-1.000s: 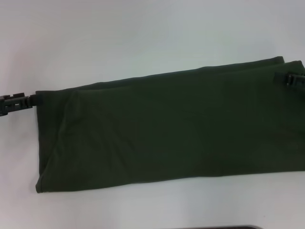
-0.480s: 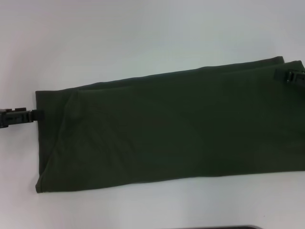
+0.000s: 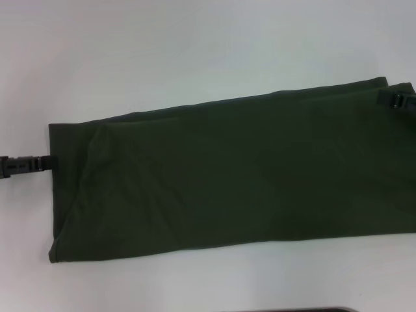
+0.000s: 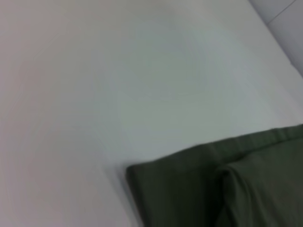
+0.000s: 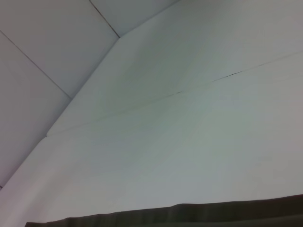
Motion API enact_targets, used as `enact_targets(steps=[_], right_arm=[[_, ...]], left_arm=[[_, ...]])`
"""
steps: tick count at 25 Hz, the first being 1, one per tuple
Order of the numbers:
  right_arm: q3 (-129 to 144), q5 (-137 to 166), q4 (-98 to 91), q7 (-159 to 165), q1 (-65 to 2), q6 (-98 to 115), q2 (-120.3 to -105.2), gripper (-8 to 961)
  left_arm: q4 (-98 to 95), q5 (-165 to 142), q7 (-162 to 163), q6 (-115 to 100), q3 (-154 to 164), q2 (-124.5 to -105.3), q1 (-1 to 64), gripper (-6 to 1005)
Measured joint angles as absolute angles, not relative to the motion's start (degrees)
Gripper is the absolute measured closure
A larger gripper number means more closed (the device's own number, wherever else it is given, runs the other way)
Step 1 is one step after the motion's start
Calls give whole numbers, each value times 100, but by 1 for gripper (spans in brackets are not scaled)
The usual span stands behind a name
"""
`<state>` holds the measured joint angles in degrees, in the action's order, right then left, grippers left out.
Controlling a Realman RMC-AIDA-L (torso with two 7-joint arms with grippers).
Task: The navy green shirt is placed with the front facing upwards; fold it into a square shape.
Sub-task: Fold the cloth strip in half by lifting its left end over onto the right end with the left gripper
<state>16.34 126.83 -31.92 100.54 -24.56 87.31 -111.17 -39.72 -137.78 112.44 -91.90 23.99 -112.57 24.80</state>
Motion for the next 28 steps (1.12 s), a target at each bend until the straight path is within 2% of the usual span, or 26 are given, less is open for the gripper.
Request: enact_targets(steps=[28], right_arm=[[1411, 12678, -3190, 10063, -2348, 8709, -11039, 37]], left_arm=[[-3910, -14555, 12035, -9320, 2647, -11237, 2961, 95]])
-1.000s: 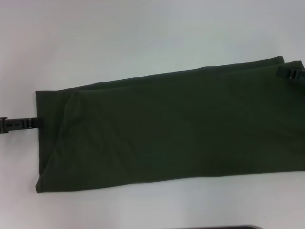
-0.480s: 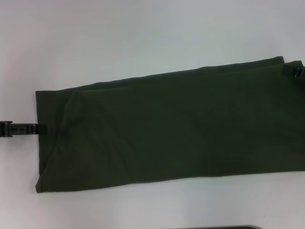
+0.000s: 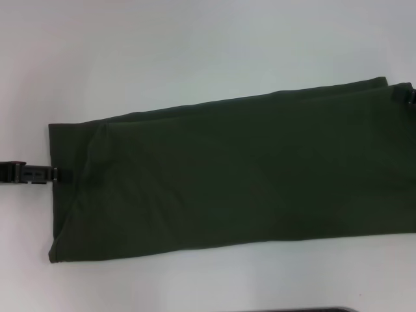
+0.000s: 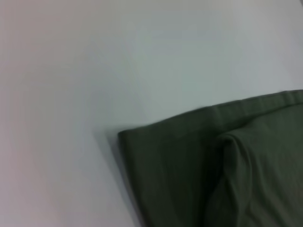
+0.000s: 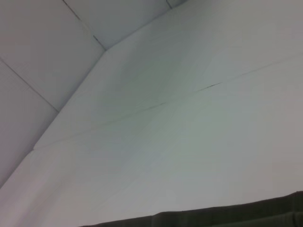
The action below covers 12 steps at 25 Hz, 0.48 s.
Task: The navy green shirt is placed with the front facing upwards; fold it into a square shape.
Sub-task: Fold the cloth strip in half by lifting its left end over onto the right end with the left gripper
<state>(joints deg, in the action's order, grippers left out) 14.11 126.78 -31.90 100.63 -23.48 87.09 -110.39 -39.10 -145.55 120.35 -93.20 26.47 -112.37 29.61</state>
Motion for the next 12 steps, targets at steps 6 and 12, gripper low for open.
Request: enact_targets(steps=[6, 12], right_arm=[[1352, 12677, -3190, 10063, -2325, 8709, -11031, 38], [1344, 12673, -3190, 10063, -2320, 8709, -11003, 39]], left_arm=[[-3911, -14561, 12247, -9259, 2871, -11236, 3018, 98], [-3911, -14563, 12358, -9216, 2954, -11233, 3032, 100]])
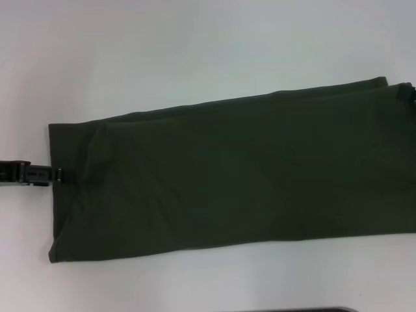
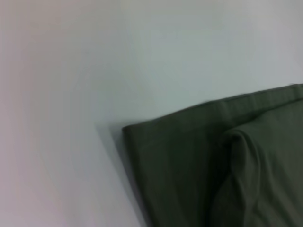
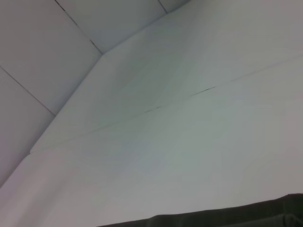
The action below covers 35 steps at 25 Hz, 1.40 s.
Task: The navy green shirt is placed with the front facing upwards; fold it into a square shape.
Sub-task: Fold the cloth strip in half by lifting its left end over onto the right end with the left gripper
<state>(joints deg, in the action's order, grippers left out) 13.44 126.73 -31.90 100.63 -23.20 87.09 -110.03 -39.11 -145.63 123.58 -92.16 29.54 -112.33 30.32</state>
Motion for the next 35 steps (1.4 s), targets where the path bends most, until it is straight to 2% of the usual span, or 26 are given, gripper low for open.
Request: enact_targets(steps=[35], right_arm=[[1203, 12674, -3190, 10072, -2288, 8700, -10965, 38]], left_arm=[[-3840, -14655, 12442, -9375, 3014, -11405, 3413, 116]])
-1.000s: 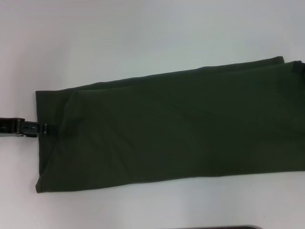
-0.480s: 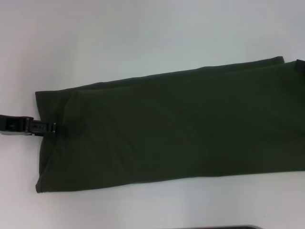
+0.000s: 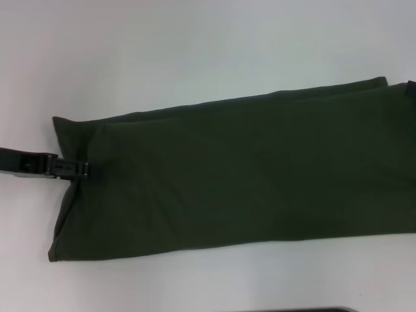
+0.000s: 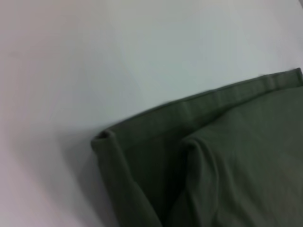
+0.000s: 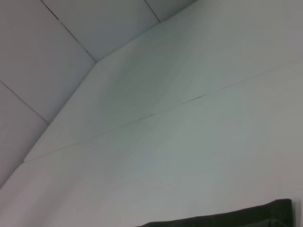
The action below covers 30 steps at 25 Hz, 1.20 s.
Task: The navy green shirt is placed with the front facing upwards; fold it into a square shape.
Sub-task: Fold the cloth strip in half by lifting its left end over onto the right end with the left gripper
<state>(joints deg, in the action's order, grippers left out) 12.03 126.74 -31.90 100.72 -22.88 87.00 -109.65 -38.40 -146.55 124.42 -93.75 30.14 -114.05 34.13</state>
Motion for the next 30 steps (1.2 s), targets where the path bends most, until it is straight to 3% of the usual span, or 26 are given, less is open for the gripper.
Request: enact_targets(steps=[8, 21, 30], right_arm=[[1204, 12674, -3190, 10072, -2285, 8700, -10959, 38], [1195, 12674, -3190, 10117, -2266, 8702, -10958, 38], [1133, 12667, -3190, 10133, -2267, 8710, -10938, 39]], left_arm=[[-3865, -14673, 12438, -9352, 3058, -11441, 3480, 119], [-3905, -14699, 12452, -9179, 3068, -11258, 3314, 125], [-3904, -14874, 12499, -9166, 3068, -11238, 3310, 129]])
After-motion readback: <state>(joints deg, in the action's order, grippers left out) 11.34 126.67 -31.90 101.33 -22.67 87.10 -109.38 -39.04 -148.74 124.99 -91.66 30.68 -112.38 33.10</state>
